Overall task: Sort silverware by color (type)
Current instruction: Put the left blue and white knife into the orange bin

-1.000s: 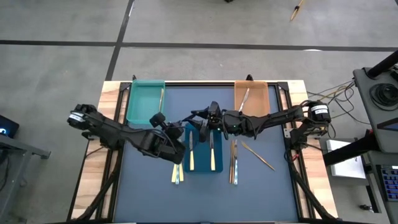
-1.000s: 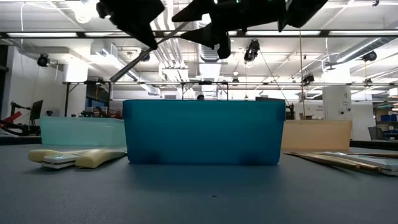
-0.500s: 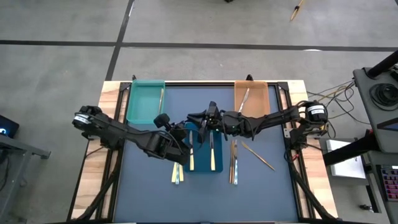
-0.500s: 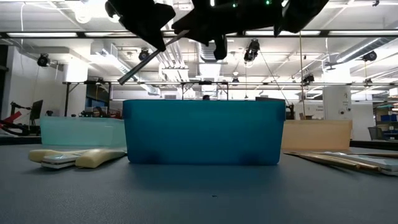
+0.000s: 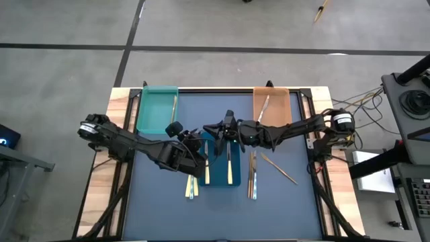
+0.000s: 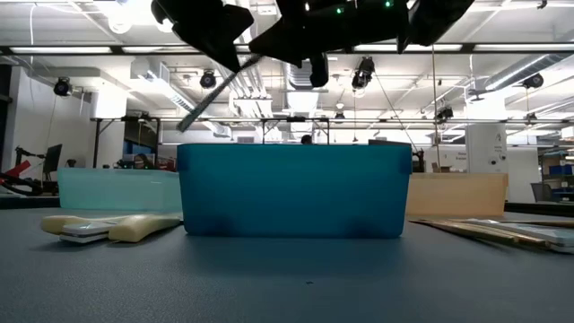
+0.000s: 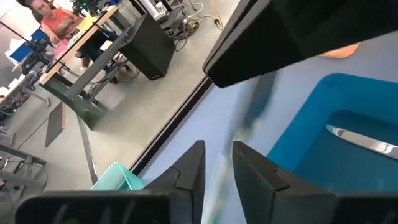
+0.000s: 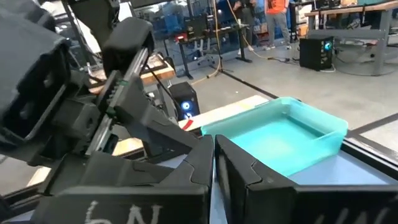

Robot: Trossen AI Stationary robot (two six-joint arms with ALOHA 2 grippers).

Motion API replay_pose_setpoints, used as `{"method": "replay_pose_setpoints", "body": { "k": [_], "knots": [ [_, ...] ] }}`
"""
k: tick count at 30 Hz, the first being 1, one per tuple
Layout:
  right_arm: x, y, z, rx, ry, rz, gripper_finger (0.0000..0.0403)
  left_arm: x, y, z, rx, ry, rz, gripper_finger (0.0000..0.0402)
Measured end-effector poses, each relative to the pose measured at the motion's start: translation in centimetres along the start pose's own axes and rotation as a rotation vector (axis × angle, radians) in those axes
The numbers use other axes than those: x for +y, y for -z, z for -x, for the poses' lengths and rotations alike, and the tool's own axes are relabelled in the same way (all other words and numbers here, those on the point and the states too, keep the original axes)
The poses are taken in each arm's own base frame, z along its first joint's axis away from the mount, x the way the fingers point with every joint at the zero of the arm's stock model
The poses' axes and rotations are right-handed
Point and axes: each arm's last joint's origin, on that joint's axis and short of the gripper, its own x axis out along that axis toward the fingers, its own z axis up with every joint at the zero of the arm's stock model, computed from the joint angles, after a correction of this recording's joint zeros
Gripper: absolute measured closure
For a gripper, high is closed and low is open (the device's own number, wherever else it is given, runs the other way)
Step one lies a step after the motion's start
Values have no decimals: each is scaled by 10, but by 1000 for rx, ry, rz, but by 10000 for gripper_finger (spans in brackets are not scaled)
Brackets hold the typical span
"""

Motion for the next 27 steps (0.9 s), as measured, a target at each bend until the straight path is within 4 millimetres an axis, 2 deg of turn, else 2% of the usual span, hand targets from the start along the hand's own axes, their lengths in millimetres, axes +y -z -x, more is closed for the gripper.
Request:
{"method": "replay_pose_setpoints", "body": {
  "k": [9,12,16,22,24,27],
  "knots": [
    [-2,-9,6,40,-29,1,394,3,1,0,8,-7,-20,324],
    [-2,-8,8,67,-22,15,394,6,7,1,68,14,-89,325],
    [-5,-3,10,144,-3,35,394,14,16,3,179,69,-270,325],
    [-7,1,17,256,21,73,394,16,34,5,260,373,-564,325],
    [-9,2,20,302,35,85,394,15,42,4,234,485,-585,325],
    [-10,2,24,344,46,89,394,19,52,-3,191,594,-513,322]
  ]
}}
